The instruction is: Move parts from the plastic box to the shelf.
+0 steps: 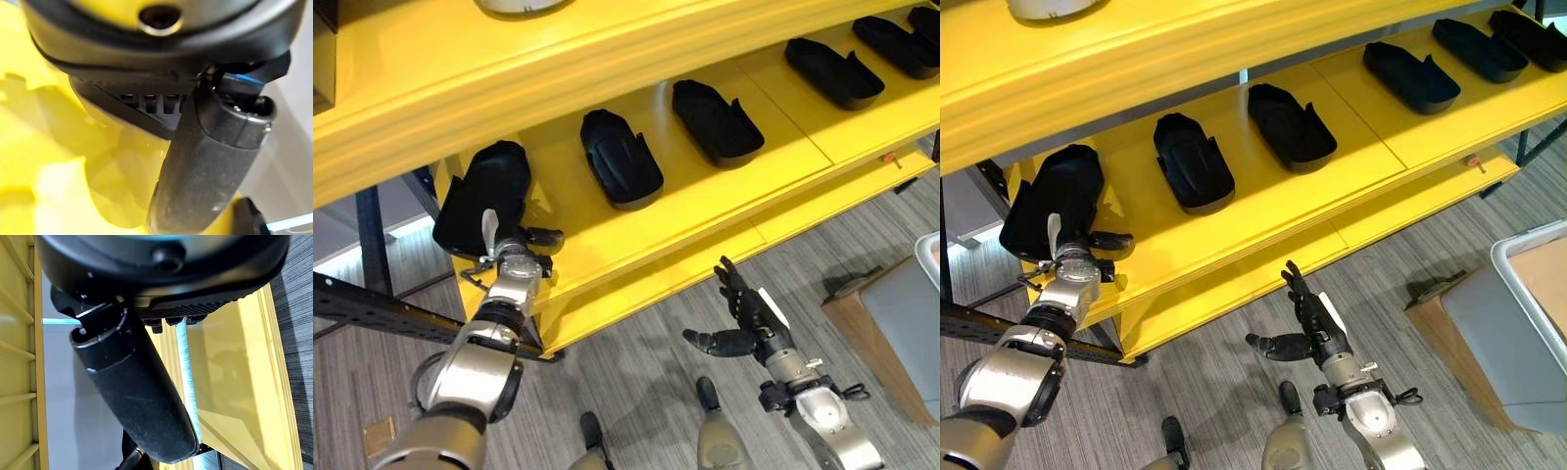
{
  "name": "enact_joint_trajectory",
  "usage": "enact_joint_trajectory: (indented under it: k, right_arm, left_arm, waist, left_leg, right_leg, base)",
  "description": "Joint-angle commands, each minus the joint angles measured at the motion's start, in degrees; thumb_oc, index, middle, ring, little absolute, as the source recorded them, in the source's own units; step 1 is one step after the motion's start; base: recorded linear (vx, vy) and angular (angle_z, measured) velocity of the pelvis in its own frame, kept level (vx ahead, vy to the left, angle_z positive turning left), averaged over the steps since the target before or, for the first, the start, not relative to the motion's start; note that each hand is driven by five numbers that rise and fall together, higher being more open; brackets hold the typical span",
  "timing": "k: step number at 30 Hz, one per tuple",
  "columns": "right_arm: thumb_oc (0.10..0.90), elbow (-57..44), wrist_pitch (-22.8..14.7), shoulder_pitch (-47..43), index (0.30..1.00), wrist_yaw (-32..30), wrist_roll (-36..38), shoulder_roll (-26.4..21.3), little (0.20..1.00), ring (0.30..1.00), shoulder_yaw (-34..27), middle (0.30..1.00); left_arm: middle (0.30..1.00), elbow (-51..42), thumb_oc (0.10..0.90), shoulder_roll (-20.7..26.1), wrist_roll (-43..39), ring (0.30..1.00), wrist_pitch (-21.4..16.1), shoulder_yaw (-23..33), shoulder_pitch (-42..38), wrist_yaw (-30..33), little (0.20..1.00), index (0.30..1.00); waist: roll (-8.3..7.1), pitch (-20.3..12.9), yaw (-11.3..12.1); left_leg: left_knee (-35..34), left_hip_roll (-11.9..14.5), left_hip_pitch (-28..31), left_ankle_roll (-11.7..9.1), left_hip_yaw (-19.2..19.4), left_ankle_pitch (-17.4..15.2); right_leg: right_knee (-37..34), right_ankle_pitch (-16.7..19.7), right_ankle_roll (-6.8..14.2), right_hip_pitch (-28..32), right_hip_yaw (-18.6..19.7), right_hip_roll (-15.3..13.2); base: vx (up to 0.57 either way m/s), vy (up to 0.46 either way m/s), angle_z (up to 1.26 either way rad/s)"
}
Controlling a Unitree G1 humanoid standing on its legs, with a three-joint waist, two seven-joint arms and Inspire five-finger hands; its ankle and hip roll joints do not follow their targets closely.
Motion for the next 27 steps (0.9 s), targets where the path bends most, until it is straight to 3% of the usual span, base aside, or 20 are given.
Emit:
enact_joint_trajectory:
  k: [1,5,7,9,11,13,17,27]
  right_arm:
    - [0.900,-8.56,-4.54,-3.00,1.000,0.10,1.45,0.32,1.000,1.000,-2.43,1.000]
    - [0.900,-8.68,-3.86,-2.14,1.000,-0.51,1.45,0.82,1.000,1.000,-2.85,1.000]
    - [0.900,-8.69,-3.85,-2.11,1.000,-0.51,1.44,0.81,1.000,1.000,-2.84,1.000]
    - [0.900,-8.79,-3.34,-1.53,1.000,-0.94,0.95,1.06,1.000,1.000,-3.10,1.000]
    - [0.900,-8.85,-3.23,-1.37,1.000,-1.07,0.95,1.22,1.000,1.000,-3.23,1.000]
    - [0.900,-8.66,-2.82,-1.30,1.000,-1.63,0.23,1.40,1.000,1.000,-3.09,1.000]
    - [0.900,-8.49,-2.39,-0.86,1.000,-1.73,-0.58,1.27,1.000,1.000,-3.34,1.000]
    - [0.900,-8.49,-2.03,-0.19,1.000,-1.53,-1.09,1.05,1.000,1.000,-3.61,1.000]
  left_arm:
    - [1.000,0.73,0.900,-0.32,-6.65,1.000,-3.92,0.85,-5.09,-2.76,1.000,1.000]
    - [1.000,-2.54,0.900,-1.23,-17.61,1.000,-5.21,2.35,-3.33,-3.64,1.000,1.000]
    - [1.000,-2.55,0.900,-1.22,-17.66,1.000,-5.21,2.33,-3.29,-3.64,1.000,1.000]
    - [1.000,-7.97,0.900,-0.98,-25.26,1.000,-7.05,3.58,-0.62,-3.45,1.000,1.000]
    - [1.000,-9.72,0.900,-0.91,-27.03,1.000,-7.69,3.76,0.33,-3.16,1.000,1.000]
    - [1.000,-18.35,0.900,-0.13,-31.68,1.000,-10.24,3.36,4.94,-2.33,1.000,1.000]
    - [1.000,-24.98,0.900,0.56,-34.37,1.000,-11.60,3.69,10.08,-2.33,1.000,1.000]
    - [1.000,-28.50,0.900,0.77,-35.48,1.000,-12.17,5.46,13.82,-2.01,1.000,1.000]
  waist:
    - [-1.24,-1.98,0.41]
    - [-0.97,-2.51,0.61]
    - [-0.97,-2.51,0.58]
    - [-0.76,-3.24,0.98]
    - [-0.75,-3.41,1.10]
    - [-0.61,-4.15,1.77]
    - [-0.73,-4.88,2.30]
    - [-1.24,-5.94,2.83]
  left_leg:
    - [0.28,1.74,4.26,1.42,0.86,-2.80]
    - [0.23,1.80,4.68,1.37,0.71,-2.95]
    - [0.23,1.80,4.70,1.37,0.69,-2.95]
    - [0.20,1.66,5.11,1.30,0.42,-3.19]
    - [0.19,1.69,5.15,1.28,0.33,-3.22]
    - [0.26,1.50,5.48,1.32,-0.08,-3.47]
    - [0.26,1.42,5.91,1.39,-0.38,-3.72]
    - [0.20,1.23,6.49,1.57,-0.56,-4.09]
  right_leg:
    - [3.71,-2.58,-0.80,-0.23,0.26,0.23]
    - [3.36,-2.84,-0.85,0.66,-0.17,0.13]
    - [3.34,-2.84,-0.85,0.71,-0.20,0.13]
    - [2.90,-3.08,-0.87,1.87,-0.80,-0.01]
    - [2.81,-3.10,-0.85,2.09,-0.99,-0.09]
    - [2.63,-3.31,-0.89,3.03,-1.57,-0.28]
    - [2.18,-3.43,-0.81,4.11,-2.23,-0.48]
    - [1.80,-3.51,-0.78,5.09,-2.54,-0.65]
  base:
    - [0.00,0.000,0.00]
    - [0.02,-0.004,0.01]
    - [0.01,0.000,0.02]
    - [0.05,-0.002,0.05]
    - [0.00,0.000,0.00]
    - [0.02,0.006,0.03]
    - [0.02,0.016,0.11]
    - [0.01,0.005,0.02]
